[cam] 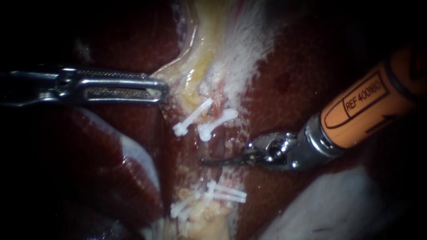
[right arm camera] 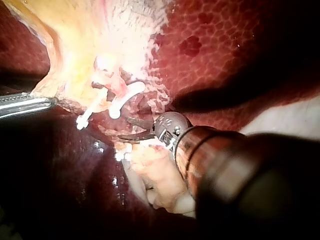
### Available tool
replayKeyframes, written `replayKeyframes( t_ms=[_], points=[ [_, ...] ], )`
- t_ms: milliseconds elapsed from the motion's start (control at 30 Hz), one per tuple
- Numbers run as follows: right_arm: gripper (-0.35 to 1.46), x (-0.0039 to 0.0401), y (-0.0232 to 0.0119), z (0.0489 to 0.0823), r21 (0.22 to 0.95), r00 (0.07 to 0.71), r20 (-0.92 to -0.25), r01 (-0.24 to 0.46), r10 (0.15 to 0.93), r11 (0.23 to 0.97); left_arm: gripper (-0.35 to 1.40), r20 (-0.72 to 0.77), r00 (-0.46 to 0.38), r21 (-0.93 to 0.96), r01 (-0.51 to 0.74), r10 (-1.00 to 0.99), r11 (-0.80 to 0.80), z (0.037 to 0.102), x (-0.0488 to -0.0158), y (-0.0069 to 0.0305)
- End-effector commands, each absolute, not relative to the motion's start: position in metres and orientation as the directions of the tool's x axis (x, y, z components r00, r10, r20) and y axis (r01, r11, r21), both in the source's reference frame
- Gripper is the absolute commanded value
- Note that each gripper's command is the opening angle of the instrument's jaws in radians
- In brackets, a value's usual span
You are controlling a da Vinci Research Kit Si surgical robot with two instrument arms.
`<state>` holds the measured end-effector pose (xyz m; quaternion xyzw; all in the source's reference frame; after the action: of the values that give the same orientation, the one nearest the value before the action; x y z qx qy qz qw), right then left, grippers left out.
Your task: Go back from the cut right tube
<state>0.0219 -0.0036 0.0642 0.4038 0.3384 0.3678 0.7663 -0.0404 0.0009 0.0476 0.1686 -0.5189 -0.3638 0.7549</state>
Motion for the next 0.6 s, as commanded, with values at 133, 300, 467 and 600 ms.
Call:
replayKeyframes(
  t_ms=[133, 300, 467, 600],
  points=[
    [0.66, 0.0219, -0.0036, 0.0642, 0.868, 0.500, -0.222, -0.291, 0.837, 0.404, -0.21, 0.661, 0.197, 0.632, 0.374, -0.724, 0.678, 0.0476, -0.0404, 0.0009],
    [0.69, 0.0216, -0.0036, 0.0642, 0.868, 0.501, -0.222, -0.289, 0.836, 0.404, -0.21, 0.661, 0.197, 0.632, 0.374, -0.724, 0.679, 0.0476, -0.0404, 0.0009],
    [0.76, 0.0204, -0.0036, 0.0641, 0.853, 0.513, -0.244, -0.290, 0.823, 0.433, -0.21, 0.662, 0.197, 0.632, 0.373, -0.724, 0.679, 0.0477, -0.0402, 0.0008],
    [0.91, 0.0192, -0.0034, 0.0641, 0.810, 0.558, -0.315, -0.263, 0.768, 0.524, -0.21, 0.662, 0.197, 0.632, 0.373, -0.723, 0.679, 0.0477, -0.0401, 0.0008]
  ],
)
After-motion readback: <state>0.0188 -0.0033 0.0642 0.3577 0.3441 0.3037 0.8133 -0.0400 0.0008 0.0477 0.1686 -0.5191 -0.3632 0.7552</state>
